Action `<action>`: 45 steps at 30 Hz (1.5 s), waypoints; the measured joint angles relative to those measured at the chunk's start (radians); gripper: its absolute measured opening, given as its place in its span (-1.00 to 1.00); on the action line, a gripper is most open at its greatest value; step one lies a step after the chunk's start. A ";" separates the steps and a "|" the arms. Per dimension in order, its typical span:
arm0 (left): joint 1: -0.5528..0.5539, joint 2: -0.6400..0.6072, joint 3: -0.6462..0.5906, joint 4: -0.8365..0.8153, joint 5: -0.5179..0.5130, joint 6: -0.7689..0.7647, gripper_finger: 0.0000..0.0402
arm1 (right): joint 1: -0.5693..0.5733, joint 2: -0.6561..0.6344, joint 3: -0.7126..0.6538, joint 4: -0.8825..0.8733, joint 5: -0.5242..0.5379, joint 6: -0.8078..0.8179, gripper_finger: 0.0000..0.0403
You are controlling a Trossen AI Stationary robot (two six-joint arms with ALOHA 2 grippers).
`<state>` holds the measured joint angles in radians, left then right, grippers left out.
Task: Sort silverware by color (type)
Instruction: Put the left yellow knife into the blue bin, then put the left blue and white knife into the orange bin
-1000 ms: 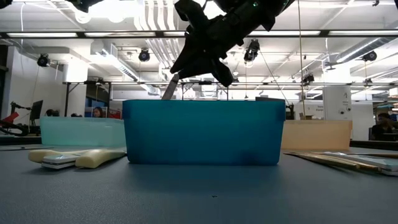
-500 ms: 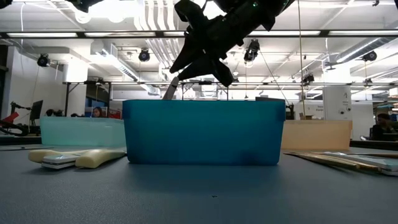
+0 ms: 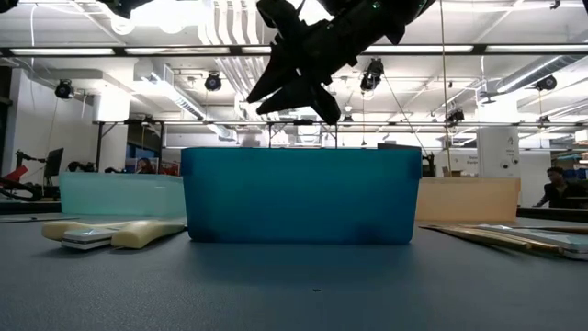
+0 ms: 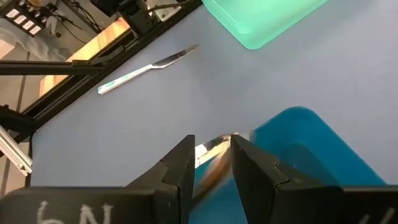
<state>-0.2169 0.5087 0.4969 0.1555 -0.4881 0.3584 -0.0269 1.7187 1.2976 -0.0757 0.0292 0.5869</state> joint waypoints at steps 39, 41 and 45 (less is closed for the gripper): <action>0.000 0.035 0.000 -0.275 -0.023 -0.463 -0.43 | 0.000 -0.077 0.000 -0.224 0.001 -0.246 -0.67; 0.000 0.052 0.000 -0.304 -0.028 -0.527 -0.43 | 0.000 -0.090 0.000 -0.238 0.012 -0.268 -0.67; 0.000 0.089 0.000 -0.357 -0.027 -0.647 -0.43 | 0.004 -0.123 0.000 -0.295 0.084 -0.299 -0.67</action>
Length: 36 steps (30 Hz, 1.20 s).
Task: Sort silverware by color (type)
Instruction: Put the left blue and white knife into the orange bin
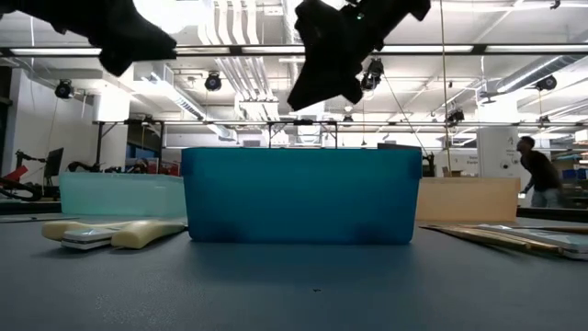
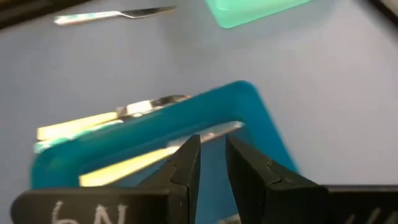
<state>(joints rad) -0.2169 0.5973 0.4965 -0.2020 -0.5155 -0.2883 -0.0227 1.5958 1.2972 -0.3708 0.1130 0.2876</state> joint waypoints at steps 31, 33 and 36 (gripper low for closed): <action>0.000 0.281 0.150 -0.701 0.245 -0.755 -0.43 | 0.064 -0.040 -0.008 -0.331 0.177 0.102 -0.69; 0.000 0.314 0.143 -0.731 0.325 -0.812 -0.44 | 0.064 -0.040 -0.009 -0.331 0.178 0.088 -0.69; 0.000 0.373 0.134 -0.801 0.413 -0.874 -0.47 | 0.064 -0.040 -0.009 -0.326 0.187 0.060 -0.69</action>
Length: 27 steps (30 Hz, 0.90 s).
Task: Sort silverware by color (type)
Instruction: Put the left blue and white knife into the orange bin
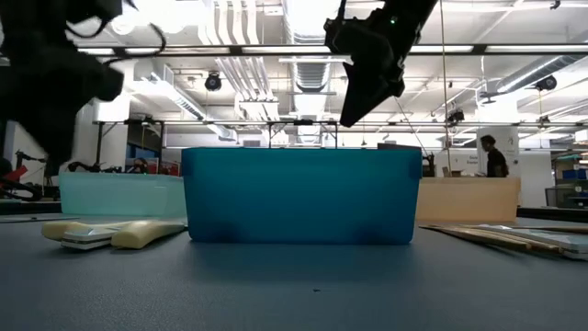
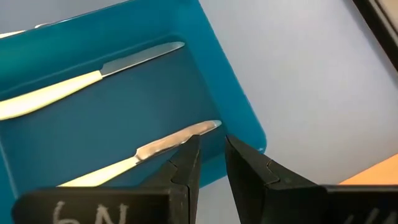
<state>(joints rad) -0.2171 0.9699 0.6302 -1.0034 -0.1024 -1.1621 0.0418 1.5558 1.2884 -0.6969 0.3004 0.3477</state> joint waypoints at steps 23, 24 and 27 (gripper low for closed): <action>-0.051 0.260 -0.008 -0.060 0.077 -0.004 -0.36 | 0.000 0.000 -0.001 0.015 0.068 -0.007 -0.69; -0.054 0.268 -0.010 -0.059 0.077 -0.004 -0.34 | 0.000 0.000 -0.002 0.024 0.068 -0.008 -0.69; -0.056 0.300 -0.015 -0.052 0.074 -0.019 -0.33 | 0.000 0.000 -0.002 0.032 0.068 -0.009 -0.69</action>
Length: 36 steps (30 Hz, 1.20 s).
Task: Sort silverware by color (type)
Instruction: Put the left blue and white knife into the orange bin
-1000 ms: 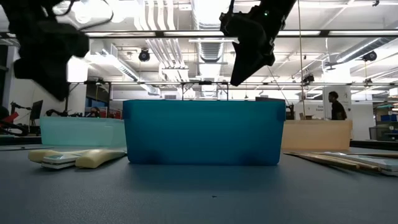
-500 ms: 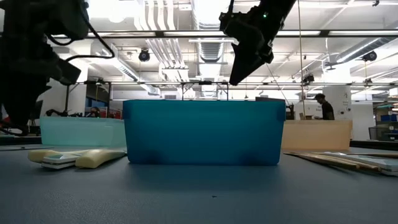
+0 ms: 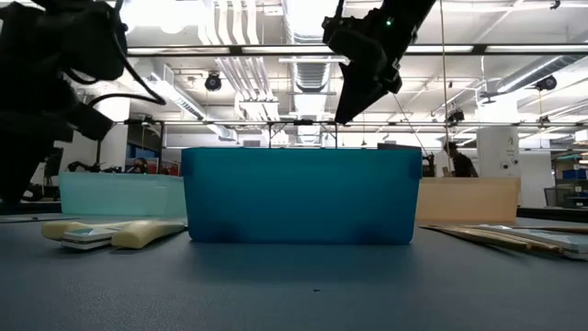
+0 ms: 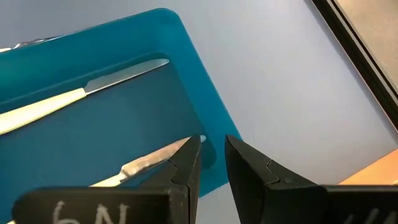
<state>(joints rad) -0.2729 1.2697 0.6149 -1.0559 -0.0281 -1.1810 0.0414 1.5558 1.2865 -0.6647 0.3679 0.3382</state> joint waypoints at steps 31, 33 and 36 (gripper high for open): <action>-0.002 0.073 -0.056 0.116 -0.031 0.000 -0.67 | 0.000 0.000 -0.063 0.022 0.000 -0.002 -0.69; -0.002 0.072 -0.056 0.121 -0.031 0.000 -0.74 | 0.000 0.000 -0.063 0.022 0.000 -0.002 -0.69; -0.002 0.071 -0.054 0.126 -0.031 0.012 -0.85 | 0.000 0.000 -0.063 0.023 0.000 -0.002 -0.69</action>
<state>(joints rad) -0.2745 1.3411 0.5611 -0.9303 -0.0589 -1.1692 0.0414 1.5559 1.2240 -0.6415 0.3679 0.3367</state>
